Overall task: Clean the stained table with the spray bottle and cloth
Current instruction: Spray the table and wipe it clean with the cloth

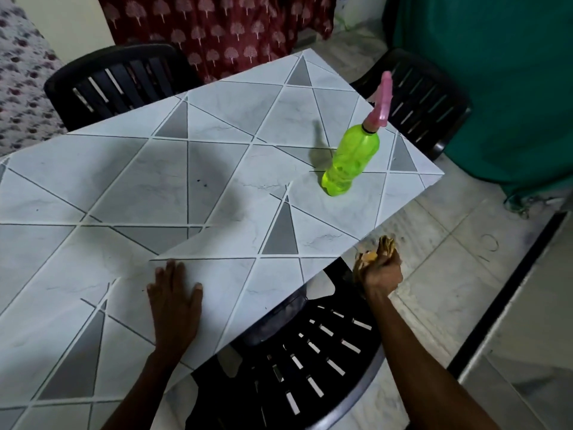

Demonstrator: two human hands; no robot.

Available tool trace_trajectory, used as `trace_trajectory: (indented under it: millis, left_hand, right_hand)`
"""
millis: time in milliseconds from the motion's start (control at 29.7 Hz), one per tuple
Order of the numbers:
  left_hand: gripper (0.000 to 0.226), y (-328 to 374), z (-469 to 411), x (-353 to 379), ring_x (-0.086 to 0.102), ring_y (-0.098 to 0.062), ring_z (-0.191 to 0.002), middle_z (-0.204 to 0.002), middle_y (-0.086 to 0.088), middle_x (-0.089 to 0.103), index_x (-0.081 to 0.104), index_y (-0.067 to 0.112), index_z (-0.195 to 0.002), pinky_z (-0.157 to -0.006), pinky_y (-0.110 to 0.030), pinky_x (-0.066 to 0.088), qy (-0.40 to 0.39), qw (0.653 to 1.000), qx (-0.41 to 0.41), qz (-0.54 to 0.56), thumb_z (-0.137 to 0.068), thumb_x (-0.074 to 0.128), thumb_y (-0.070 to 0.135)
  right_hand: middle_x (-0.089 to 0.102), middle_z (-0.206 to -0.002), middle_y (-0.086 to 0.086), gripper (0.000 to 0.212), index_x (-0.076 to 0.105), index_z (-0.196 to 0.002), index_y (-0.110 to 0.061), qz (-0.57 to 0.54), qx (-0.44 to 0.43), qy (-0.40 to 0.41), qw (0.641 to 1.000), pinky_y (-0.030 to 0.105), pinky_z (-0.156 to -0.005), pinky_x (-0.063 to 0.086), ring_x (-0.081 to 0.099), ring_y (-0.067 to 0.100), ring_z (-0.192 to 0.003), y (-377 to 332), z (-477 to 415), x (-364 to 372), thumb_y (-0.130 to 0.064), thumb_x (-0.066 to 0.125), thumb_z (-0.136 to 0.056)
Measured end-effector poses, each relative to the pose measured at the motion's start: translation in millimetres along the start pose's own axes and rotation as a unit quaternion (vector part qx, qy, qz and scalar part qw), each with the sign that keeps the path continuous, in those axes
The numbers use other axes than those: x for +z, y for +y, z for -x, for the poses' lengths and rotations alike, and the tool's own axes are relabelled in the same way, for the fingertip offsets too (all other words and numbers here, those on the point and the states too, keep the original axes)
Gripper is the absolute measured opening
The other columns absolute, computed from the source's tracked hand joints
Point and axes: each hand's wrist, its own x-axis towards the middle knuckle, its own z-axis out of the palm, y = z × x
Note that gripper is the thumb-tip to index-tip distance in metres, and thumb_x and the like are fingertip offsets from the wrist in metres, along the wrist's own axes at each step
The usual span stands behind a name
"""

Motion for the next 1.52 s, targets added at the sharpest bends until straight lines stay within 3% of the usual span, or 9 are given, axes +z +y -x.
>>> trace_trajectory:
  millis: [270,337,472,640,775,876,1180,1348,1517]
  left_hand:
    - [0.07,-2,-2,-3,0.021,-0.037,-0.148,-0.159,-0.014,0.029,0.037,0.006,-0.149,-0.117,-0.058,0.017,-0.013,1.0,-0.006,0.012,-0.091,0.037,0.046]
    - [0.07,-5,0,-5,0.021,-0.035,-0.149,-0.16,-0.013,0.028,0.036,0.007,-0.15,-0.117,-0.057,0.017,-0.014,1.0,-0.009,0.013,-0.092,0.035,0.047]
    - [0.069,-8,-8,-3,0.021,-0.034,-0.149,-0.161,-0.012,0.027,0.035,0.008,-0.151,-0.118,-0.053,0.017,-0.052,0.998,0.017,0.023,-0.093,0.032,0.045]
    - [0.061,-25,1,-22,0.027,-0.033,-0.147,-0.159,-0.011,0.031,0.04,0.01,-0.149,-0.117,-0.051,0.024,-0.053,0.997,0.058,-0.009,-0.095,0.034,0.039]
    - [0.06,-42,25,-34,0.027,-0.033,-0.147,-0.159,-0.011,0.032,0.043,0.011,-0.148,-0.118,-0.048,0.021,-0.045,0.998,0.039,-0.008,-0.094,0.035,0.038]
    - [0.058,-55,39,-43,0.03,-0.035,-0.146,-0.157,-0.013,0.036,0.047,0.009,-0.145,-0.117,-0.048,0.023,-0.029,0.999,0.022,-0.001,-0.095,0.034,0.036]
    - [0.06,-136,41,-92,0.028,-0.032,-0.147,-0.158,-0.01,0.034,0.042,0.014,-0.147,-0.115,-0.045,0.023,-0.015,0.999,-0.024,-0.043,-0.094,0.038,0.041]
    - [0.059,-174,41,-109,0.022,-0.028,-0.15,-0.16,-0.008,0.03,0.043,0.014,-0.147,-0.118,-0.049,0.022,0.0,0.999,-0.025,-0.021,-0.095,0.039,0.041]
    - [0.054,-213,19,-130,0.021,-0.027,-0.15,-0.159,-0.01,0.032,0.043,0.012,-0.147,-0.119,-0.046,0.018,0.026,0.999,-0.026,-0.003,-0.098,0.041,0.034]
  right_hand:
    - [0.065,-0.117,0.003,0.032,0.058,-0.133,-0.009,-0.01,-0.295,-0.117,0.948,0.015,-0.088,0.048,0.065,0.001,-0.103,-65,44,23,-0.016,0.041,-0.107]
    - [0.059,-0.117,0.006,0.031,0.06,-0.129,-0.006,0.021,-0.378,-0.213,0.9,0.01,-0.088,0.048,0.059,-0.009,-0.098,-75,63,36,-0.005,0.043,-0.103]
    - [0.046,-0.147,-0.004,0.038,0.054,-0.138,-0.027,0.078,-0.47,-0.351,0.806,0.048,-0.114,0.041,0.047,0.026,-0.136,-54,126,60,-0.021,0.044,-0.103]
    - [0.055,-0.148,-0.004,0.048,0.06,-0.137,-0.029,0.085,-0.663,-0.396,0.63,0.044,-0.117,0.034,0.033,0.025,-0.148,-25,189,35,-0.027,0.056,-0.089]
    - [0.053,-0.147,0.006,0.051,0.048,-0.146,-0.033,0.143,-0.512,-0.315,0.786,0.041,-0.109,0.046,0.05,0.015,-0.135,-31,132,33,-0.033,0.048,-0.095]
    - [0.036,-0.16,0.003,0.052,0.045,-0.149,-0.023,0.183,-0.458,-0.282,0.823,0.05,-0.122,0.026,0.021,0.031,-0.153,-52,129,58,-0.037,0.036,-0.101]
    - [0.044,-0.157,-0.002,0.044,0.053,-0.145,-0.021,0.065,-0.665,-0.478,0.57,0.045,-0.123,0.024,0.029,0.02,-0.151,-28,304,50,-0.031,0.034,-0.107]
    - [0.052,-0.142,0.01,0.04,0.052,-0.143,-0.024,0.142,-0.466,-0.273,0.829,0.053,-0.085,0.058,0.068,0.021,-0.107,-72,224,65,-0.02,0.041,-0.104]
    - [0.045,-0.153,0.017,0.055,0.047,-0.148,-0.01,0.166,-0.496,-0.26,0.812,0.051,-0.125,0.016,0.027,0.036,-0.149,-122,332,152,-0.025,0.037,-0.096]
